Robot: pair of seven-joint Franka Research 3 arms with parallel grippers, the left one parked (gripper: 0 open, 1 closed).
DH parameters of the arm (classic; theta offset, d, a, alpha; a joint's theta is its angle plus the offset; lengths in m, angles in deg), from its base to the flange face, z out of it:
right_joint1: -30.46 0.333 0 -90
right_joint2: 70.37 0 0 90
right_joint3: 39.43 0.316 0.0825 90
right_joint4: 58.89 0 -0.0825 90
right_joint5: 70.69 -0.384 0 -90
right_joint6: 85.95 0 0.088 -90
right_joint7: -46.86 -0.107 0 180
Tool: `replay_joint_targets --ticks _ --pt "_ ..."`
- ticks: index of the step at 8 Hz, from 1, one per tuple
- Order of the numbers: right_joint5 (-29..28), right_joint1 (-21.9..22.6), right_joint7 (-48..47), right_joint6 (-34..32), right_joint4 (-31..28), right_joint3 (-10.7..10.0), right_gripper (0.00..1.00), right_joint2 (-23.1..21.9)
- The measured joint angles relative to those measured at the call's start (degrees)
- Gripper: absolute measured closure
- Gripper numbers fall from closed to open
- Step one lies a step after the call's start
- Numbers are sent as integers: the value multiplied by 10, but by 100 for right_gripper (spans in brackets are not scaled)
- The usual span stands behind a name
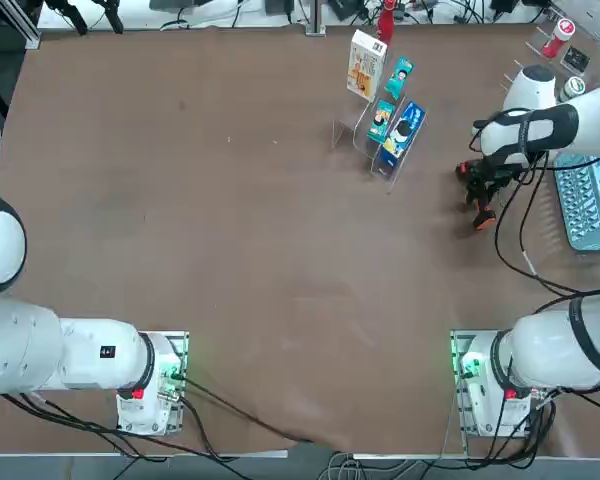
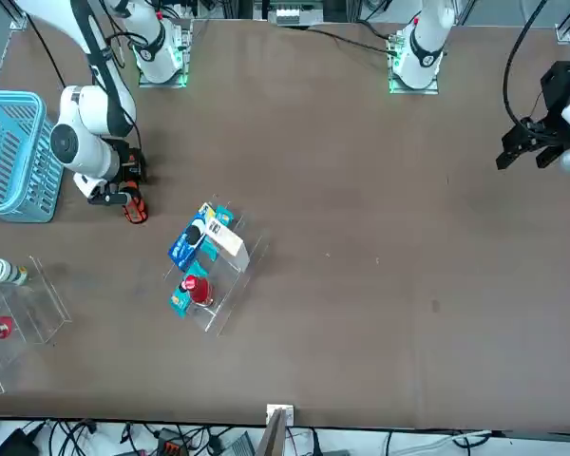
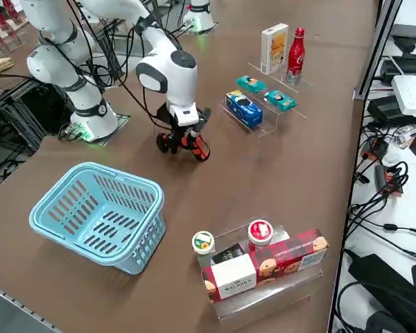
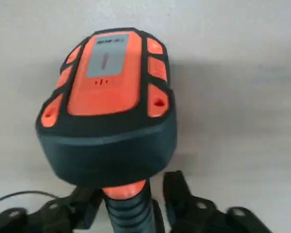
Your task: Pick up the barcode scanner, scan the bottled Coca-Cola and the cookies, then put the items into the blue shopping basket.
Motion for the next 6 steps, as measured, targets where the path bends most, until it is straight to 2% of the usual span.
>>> replay_joint_targets --ticks 3,4,5,6 --pt "1 0 -1 -31 22 -1 0 -31" --pt "2 0 -1 -57 48 0 0 -50" --pt "2 4 -1 -113 96 3 0 -69" --pt "2 22 -1 -200 171 6 0 -82"
